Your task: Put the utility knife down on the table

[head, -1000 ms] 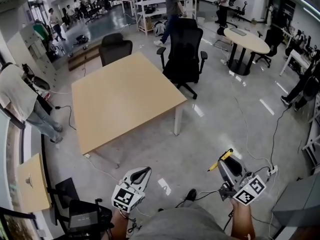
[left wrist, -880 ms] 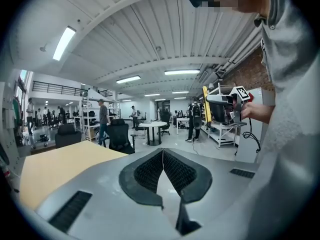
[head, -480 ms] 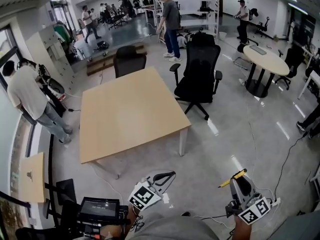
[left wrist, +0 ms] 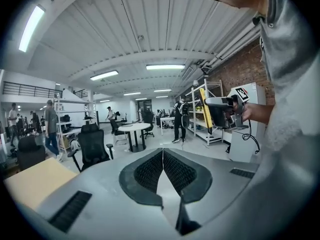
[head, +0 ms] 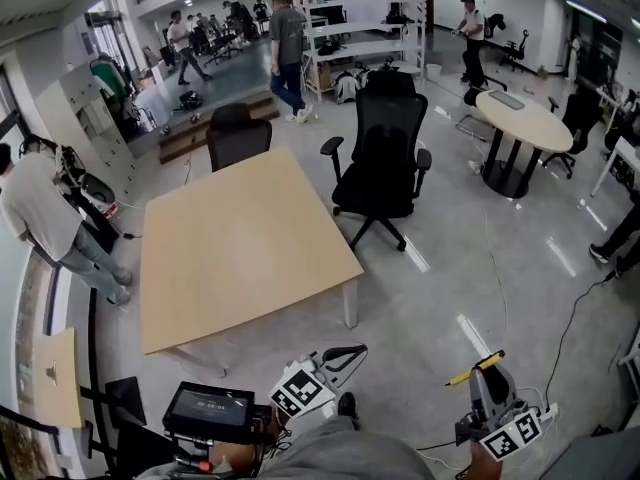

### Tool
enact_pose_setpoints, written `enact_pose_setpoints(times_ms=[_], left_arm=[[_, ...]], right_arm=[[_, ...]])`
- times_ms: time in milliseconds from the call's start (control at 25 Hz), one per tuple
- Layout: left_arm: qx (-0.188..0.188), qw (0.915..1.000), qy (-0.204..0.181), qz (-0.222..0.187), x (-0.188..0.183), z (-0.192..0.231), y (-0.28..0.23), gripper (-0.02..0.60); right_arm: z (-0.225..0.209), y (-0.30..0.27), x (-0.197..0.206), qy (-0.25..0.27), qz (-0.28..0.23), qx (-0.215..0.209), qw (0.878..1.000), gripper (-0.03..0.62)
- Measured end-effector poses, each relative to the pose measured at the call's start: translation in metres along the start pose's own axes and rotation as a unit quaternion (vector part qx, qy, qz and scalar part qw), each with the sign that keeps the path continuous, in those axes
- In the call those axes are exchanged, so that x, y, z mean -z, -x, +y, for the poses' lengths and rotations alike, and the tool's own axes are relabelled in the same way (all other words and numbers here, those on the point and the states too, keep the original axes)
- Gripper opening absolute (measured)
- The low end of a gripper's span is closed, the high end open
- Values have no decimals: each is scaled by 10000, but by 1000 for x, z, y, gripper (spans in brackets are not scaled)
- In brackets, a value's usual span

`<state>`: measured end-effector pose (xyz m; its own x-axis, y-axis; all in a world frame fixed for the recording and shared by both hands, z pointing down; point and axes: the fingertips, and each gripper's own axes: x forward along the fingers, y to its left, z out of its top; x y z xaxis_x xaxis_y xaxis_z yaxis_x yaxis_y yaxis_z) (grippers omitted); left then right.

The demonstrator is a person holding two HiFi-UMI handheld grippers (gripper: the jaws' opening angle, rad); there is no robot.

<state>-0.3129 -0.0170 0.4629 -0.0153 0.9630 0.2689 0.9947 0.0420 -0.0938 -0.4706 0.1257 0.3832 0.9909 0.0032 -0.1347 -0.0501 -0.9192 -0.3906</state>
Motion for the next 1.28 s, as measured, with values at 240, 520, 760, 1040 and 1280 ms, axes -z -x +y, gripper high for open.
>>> enact_pose_setpoints(times_ms=[240,520,760,1040,1280], left_arm=[[237,9991,-81,-340,-25,53,-45,5],[495,9980,-253,-294,-26,99,-84,6],[390,9990,-157,-167,-21,118,-97,6],[-15,9997,-235,31,-36,131,-133,6],[-113,9997,-220,-9,-68,101,-209,6]], right_arm=[[-26,-34,-26,243,-124,282,9992,117],[-64,-64,-37,298,-347,650,9968,117],[-90,-80,-47,322,-313,630,9970,117],[-150,-85,-72,226,-402,409,9981,117],[-207,-63,-106,200,-372,95,9991,117]])
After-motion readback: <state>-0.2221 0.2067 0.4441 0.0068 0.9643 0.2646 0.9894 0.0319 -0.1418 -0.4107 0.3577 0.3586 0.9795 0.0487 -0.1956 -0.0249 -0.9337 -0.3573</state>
